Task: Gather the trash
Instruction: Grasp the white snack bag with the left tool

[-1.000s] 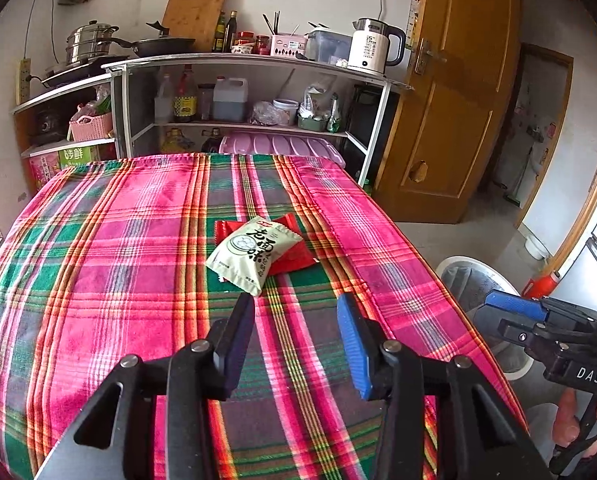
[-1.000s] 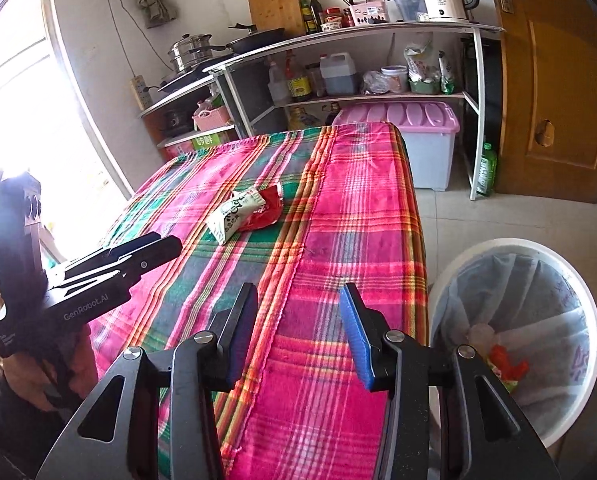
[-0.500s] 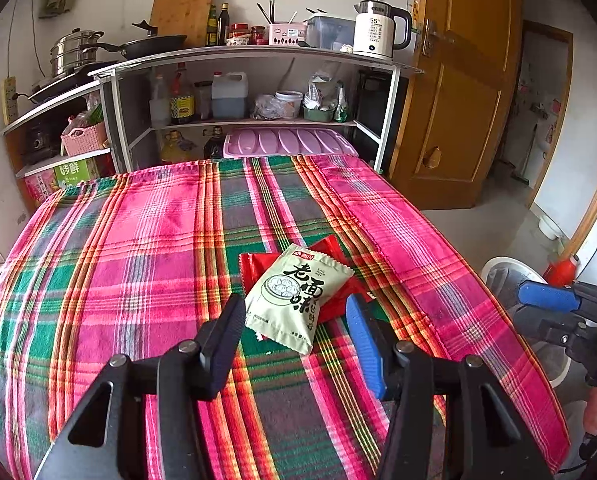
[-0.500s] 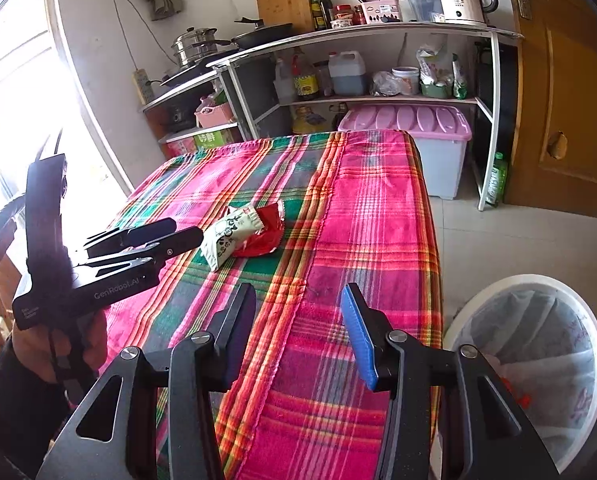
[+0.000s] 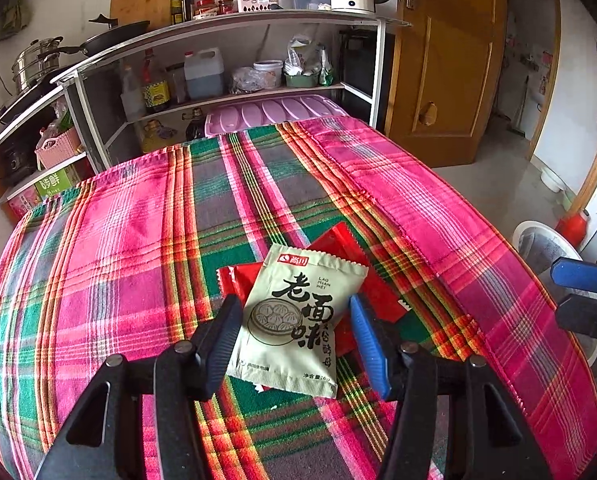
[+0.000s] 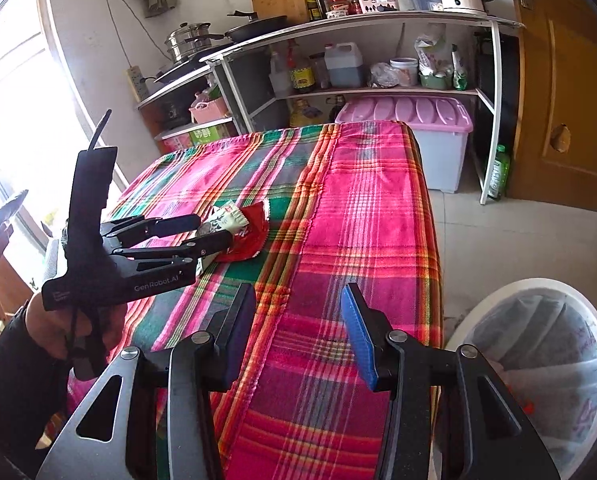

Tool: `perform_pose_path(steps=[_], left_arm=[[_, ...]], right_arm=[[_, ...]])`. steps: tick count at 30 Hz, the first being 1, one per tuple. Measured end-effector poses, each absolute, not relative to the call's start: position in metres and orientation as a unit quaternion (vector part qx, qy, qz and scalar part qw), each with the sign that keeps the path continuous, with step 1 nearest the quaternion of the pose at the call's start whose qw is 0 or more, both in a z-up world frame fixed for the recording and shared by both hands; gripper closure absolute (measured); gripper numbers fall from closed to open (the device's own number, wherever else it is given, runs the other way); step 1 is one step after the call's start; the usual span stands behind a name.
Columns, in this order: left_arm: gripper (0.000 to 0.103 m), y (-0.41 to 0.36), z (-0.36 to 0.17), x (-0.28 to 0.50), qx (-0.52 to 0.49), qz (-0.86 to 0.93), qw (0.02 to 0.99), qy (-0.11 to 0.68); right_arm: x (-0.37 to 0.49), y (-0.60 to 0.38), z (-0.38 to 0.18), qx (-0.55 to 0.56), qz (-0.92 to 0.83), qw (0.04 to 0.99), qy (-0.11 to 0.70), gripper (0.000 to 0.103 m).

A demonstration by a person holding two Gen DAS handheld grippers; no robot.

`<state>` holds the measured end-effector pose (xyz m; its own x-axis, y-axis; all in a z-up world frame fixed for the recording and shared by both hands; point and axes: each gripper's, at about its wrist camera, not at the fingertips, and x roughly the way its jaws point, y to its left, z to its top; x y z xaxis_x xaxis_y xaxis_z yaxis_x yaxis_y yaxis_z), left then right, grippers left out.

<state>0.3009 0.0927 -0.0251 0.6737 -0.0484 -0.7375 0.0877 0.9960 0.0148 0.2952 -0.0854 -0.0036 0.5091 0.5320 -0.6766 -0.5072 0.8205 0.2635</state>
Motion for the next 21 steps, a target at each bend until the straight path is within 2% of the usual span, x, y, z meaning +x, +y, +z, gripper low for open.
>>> perform_pose_path(steps=[5, 7, 11, 12, 21], left_arm=[[0.047, 0.092, -0.029, 0.303, 0.024, -0.027, 0.909, 0.415], [0.053, 0.093, -0.029, 0.301, 0.022, -0.025, 0.91, 0.413], [0.059, 0.093, -0.027, 0.295, 0.021, -0.019, 0.913, 0.407], [0.072, 0.094, -0.026, 0.293, 0.018, -0.021, 0.914, 0.406], [0.077, 0.105, -0.013, 0.267, -0.02, -0.021, 0.925, 0.379]], right_arm=[[0.298, -0.084, -0.007, 0.015, 0.299, 0.866, 0.4, 0.057], [0.299, -0.082, -0.006, 0.014, 0.3, 0.866, 0.4, 0.057], [0.298, -0.08, -0.005, 0.013, 0.301, 0.865, 0.401, 0.057], [0.298, -0.08, -0.005, 0.012, 0.301, 0.865, 0.401, 0.057], [0.297, -0.068, -0.001, 0.009, 0.309, 0.861, 0.405, 0.057]])
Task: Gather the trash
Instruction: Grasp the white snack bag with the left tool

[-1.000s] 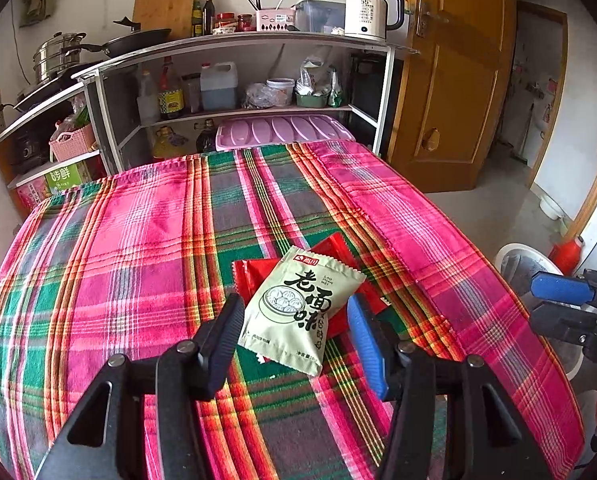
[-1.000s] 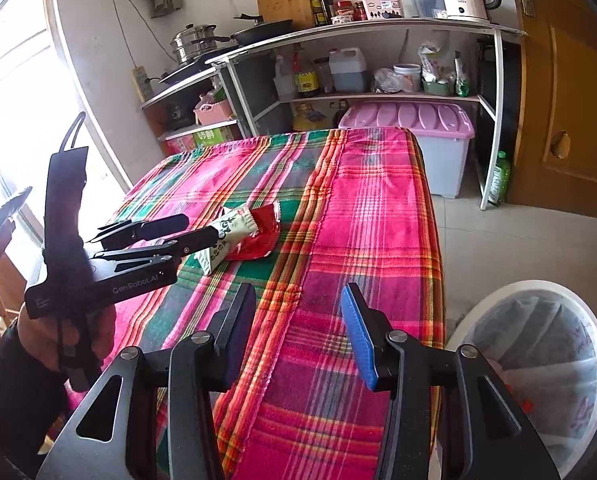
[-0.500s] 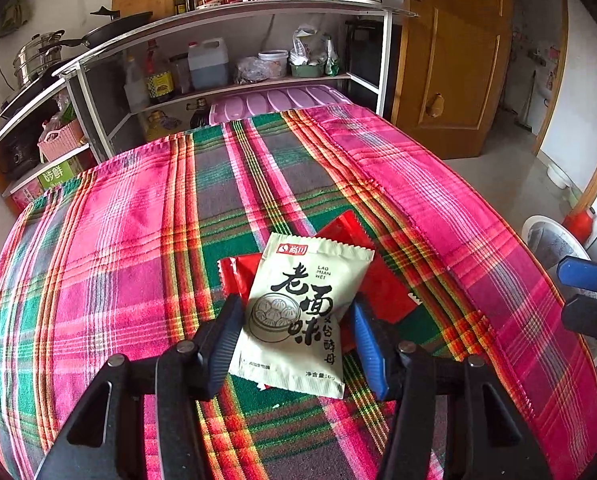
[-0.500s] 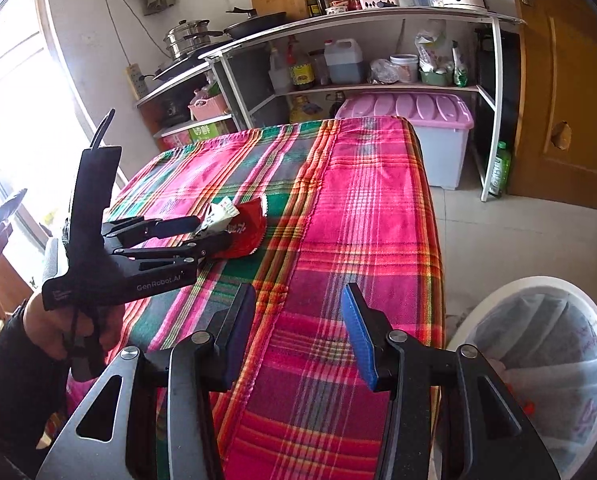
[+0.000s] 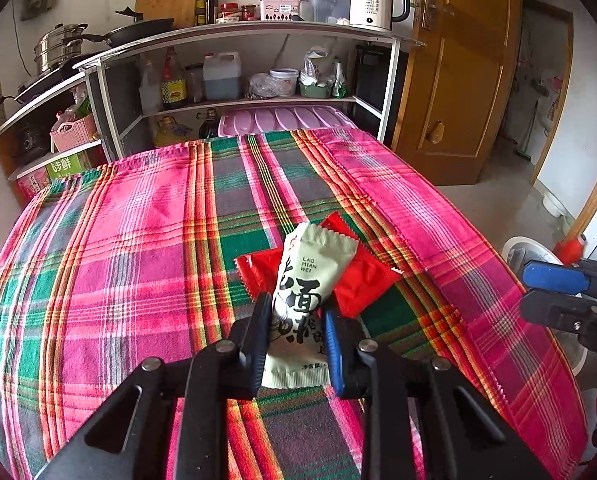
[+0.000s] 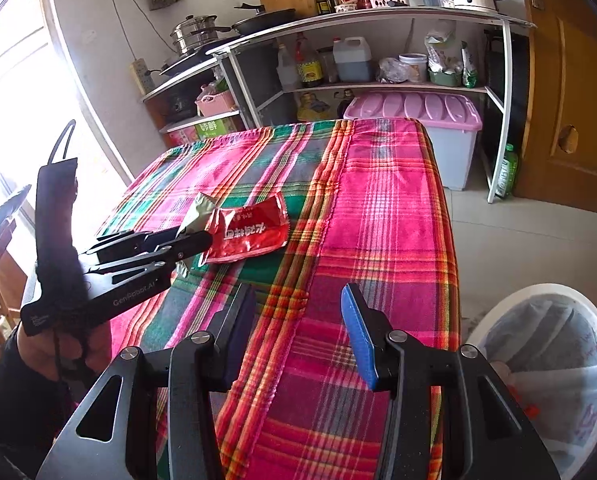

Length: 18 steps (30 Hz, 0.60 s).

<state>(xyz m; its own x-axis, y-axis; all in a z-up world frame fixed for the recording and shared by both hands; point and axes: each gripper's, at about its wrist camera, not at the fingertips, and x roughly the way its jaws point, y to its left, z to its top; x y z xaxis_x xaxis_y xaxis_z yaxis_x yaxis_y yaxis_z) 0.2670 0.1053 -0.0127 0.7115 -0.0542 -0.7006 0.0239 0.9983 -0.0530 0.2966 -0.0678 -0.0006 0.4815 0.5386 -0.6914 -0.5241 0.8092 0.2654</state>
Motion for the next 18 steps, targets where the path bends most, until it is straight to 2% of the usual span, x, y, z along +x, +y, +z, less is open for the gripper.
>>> perform_pose_path(steps=[18], left_arm=[[0.077, 0.153, 0.001, 0.217, -0.076, 0.004, 0.936, 0.342]], right_arm=[[0.34, -0.004, -0.012, -0.048, 0.333, 0.841, 0.424, 0.056]])
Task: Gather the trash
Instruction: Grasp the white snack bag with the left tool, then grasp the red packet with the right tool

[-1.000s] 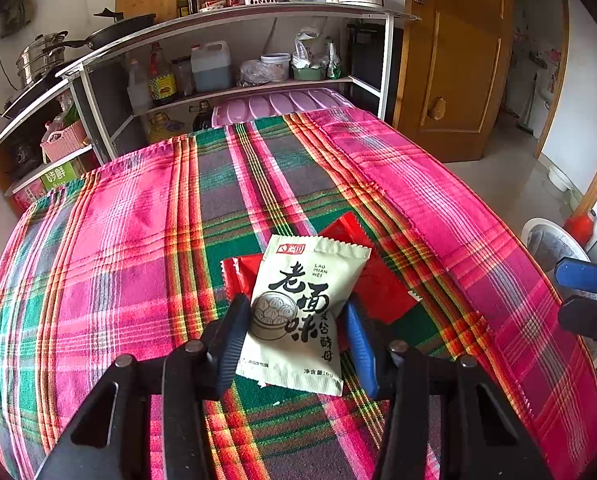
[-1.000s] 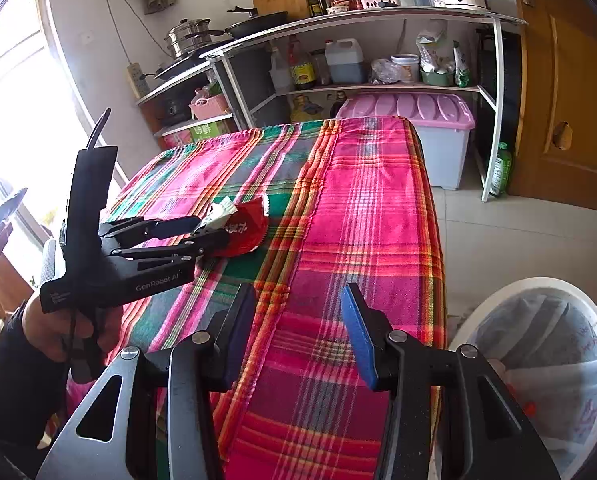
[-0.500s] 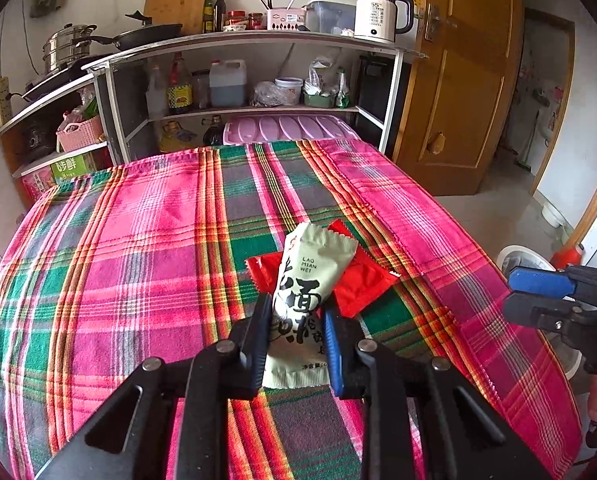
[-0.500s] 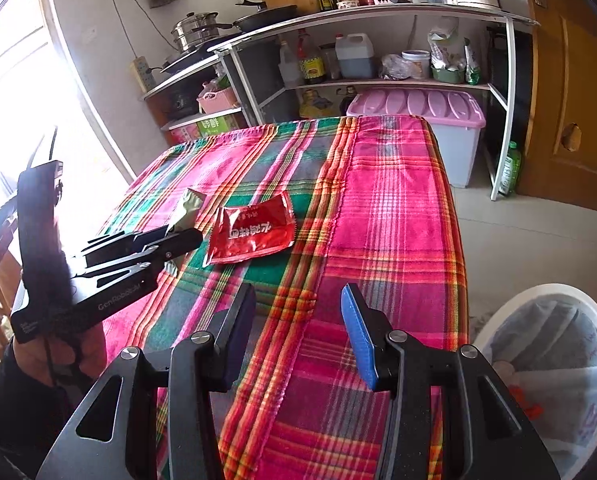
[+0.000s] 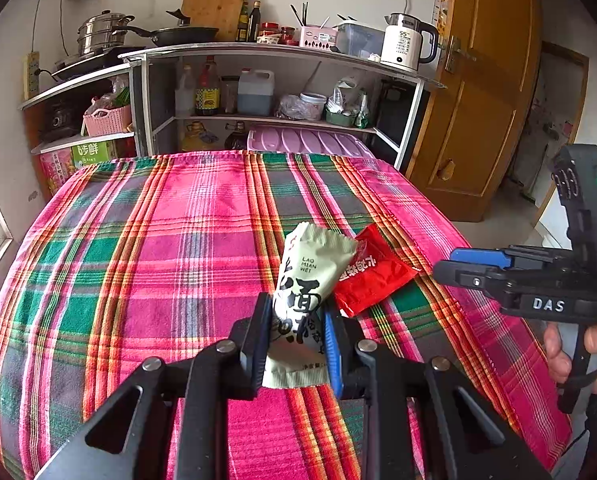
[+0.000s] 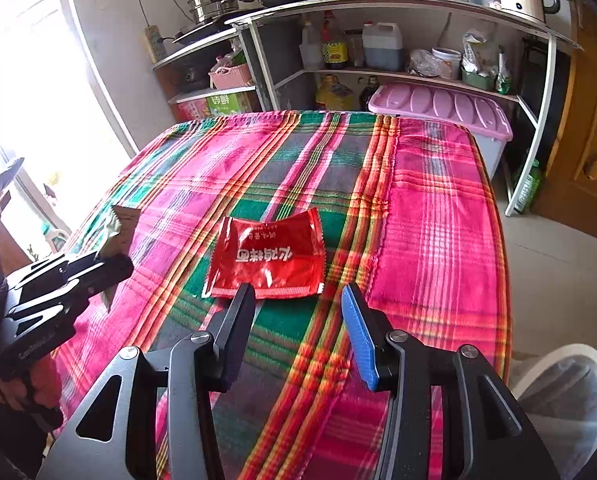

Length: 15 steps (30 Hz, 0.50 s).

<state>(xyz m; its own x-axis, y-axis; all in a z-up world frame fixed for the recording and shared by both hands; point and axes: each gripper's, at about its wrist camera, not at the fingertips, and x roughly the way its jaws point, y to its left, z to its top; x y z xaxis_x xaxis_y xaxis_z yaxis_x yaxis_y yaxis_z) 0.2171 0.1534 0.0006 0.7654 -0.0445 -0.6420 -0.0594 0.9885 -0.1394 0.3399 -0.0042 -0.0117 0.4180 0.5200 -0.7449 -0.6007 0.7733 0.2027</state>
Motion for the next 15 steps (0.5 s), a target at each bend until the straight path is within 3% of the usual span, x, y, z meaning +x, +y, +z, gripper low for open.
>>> perform_pose_path(steps=[8, 15], left_arm=[[0.077, 0.169, -0.004, 0.207, -0.09, 0.011, 0.936, 0.341], [0.077, 0.176, -0.005, 0.202, -0.095, 0.016, 0.937, 0.335]], right_arm=[[0.379, 0.015, -0.043, -0.016, 0.348, 0.812, 0.468, 0.055], [0.352, 0.027, -0.041, 0.025, 0.412, 0.765, 0.495, 0.055]])
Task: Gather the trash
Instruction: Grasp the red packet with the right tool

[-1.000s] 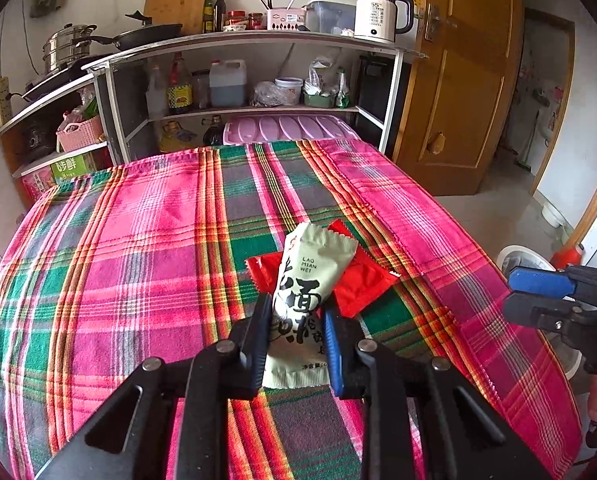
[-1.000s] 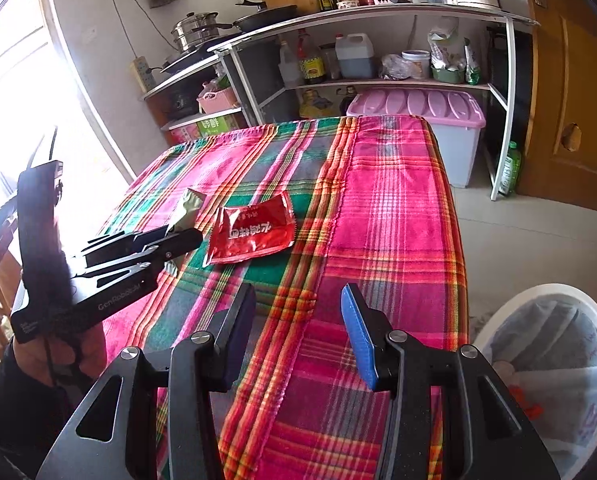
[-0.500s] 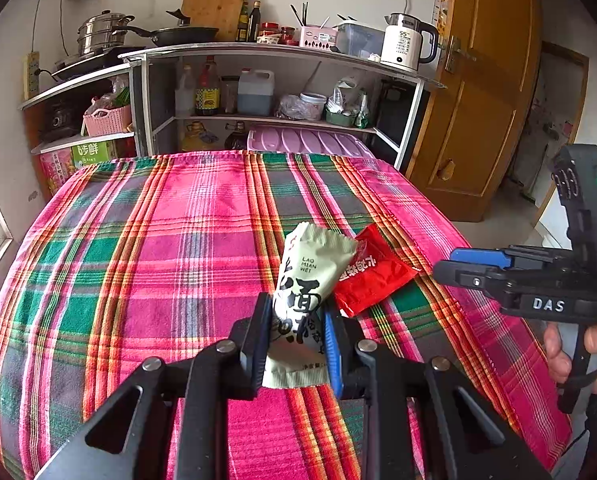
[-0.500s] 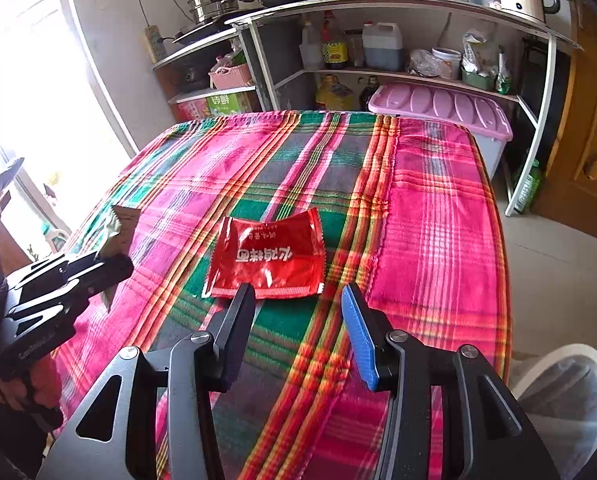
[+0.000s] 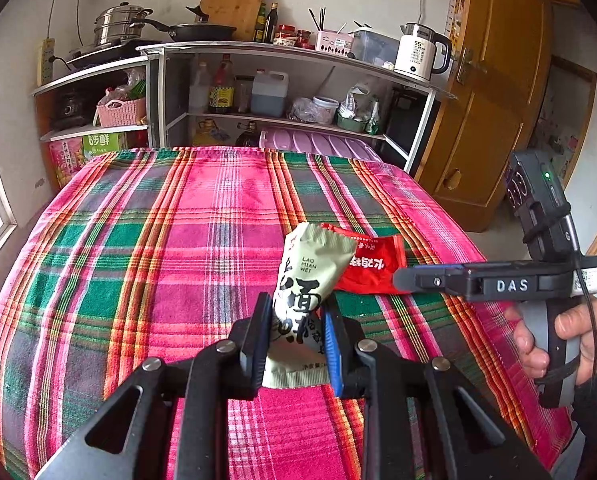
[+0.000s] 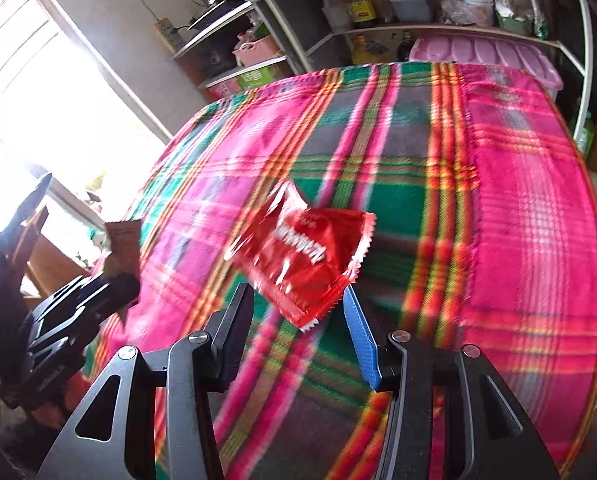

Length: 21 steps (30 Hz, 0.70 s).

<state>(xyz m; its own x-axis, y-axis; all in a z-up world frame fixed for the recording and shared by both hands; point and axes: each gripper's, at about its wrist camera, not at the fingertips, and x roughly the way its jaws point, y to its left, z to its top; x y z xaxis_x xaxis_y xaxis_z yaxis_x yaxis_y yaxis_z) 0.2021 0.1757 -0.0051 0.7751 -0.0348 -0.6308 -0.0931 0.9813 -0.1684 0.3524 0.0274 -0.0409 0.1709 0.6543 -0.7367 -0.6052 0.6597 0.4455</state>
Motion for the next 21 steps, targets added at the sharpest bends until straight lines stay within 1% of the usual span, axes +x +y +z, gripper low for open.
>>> perform_pose_path(steps=[3, 7, 13, 16, 21], left_arm=[[0.077, 0.179, -0.004, 0.198, -0.098, 0.019, 0.939, 0.33], [0.077, 0.185, -0.002, 0.191, -0.103, 0.026, 0.939, 0.326], [0.077, 0.192, -0.005, 0.188, -0.109, 0.03, 0.939, 0.324], [0.077, 0.194, -0.006, 0.19, -0.111, 0.029, 0.939, 0.326], [0.077, 0.195, -0.01, 0.192, -0.112, 0.027, 0.937, 0.331]], right_arm=[[0.329, 0.04, -0.037, 0.0, 0.449, 0.749, 0.488, 0.055], [0.321, 0.04, -0.026, -0.032, 0.435, 0.776, 0.456, 0.055], [0.347, 0.031, -0.015, -0.043, 0.405, 0.81, 0.421, 0.055], [0.372, 0.042, -0.019, -0.064, 0.385, 0.82, 0.418, 0.055], [0.391, 0.061, -0.037, -0.085, 0.39, 0.807, 0.434, 0.055]])
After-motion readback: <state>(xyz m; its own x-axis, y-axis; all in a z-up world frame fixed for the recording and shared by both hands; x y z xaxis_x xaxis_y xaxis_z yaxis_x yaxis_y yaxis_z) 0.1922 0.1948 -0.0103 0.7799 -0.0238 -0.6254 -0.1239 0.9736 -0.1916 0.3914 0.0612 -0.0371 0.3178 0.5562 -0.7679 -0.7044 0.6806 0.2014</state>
